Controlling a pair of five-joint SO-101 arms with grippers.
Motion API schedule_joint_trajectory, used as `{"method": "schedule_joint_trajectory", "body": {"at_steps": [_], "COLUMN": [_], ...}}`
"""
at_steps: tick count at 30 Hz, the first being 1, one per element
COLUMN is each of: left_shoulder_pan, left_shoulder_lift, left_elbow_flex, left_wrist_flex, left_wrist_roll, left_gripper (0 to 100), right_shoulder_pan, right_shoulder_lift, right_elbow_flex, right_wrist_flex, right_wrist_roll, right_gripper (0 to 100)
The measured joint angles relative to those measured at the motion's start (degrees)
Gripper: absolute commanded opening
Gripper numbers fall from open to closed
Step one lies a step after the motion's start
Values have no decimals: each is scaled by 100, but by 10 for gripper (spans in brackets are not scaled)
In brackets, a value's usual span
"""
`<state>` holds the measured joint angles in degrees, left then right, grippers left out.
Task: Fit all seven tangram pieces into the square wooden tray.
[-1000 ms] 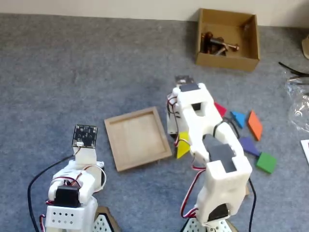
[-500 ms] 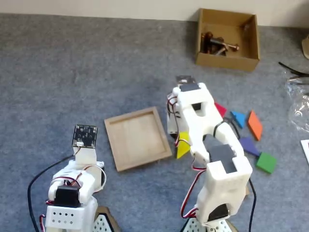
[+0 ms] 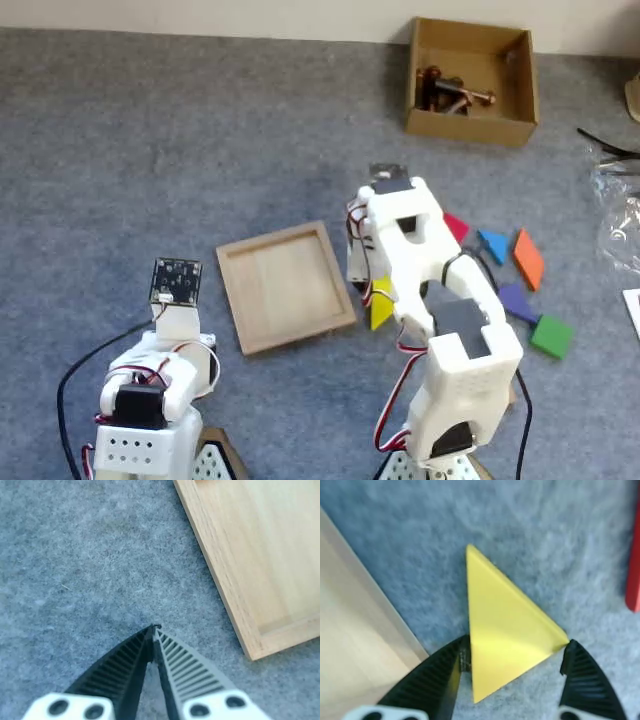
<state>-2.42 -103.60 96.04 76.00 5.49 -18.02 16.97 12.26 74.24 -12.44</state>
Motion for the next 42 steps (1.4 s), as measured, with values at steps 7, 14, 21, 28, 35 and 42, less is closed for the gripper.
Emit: {"method": "schedule_joint_trajectory", "body": {"at_steps": [7,14,21,28,35,42], "left_shoulder_pan": [0,0,0,0,0,0], "left_shoulder_lift": [0,0,0,0,0,0], "left_elbow_flex": [0,0,0,0,0,0], "left_wrist_flex": [0,0,0,0,0,0], "left_wrist_roll": [0,0,0,0,0,0], "left_gripper": [5,5,5,5,5,5], "right_shoulder_pan": [0,0,18,18,-88,-123], "right_shoulder_lift": [0,0,0,0,0,0], "right_elbow_flex": [35,35,35,35,35,35], "right_wrist_flex": [-308,-316,-316,-316,-316,-211], "right_wrist_roll": [0,79,273,308,325,976], "right_gripper": [275,272,209,206,206,210]}}
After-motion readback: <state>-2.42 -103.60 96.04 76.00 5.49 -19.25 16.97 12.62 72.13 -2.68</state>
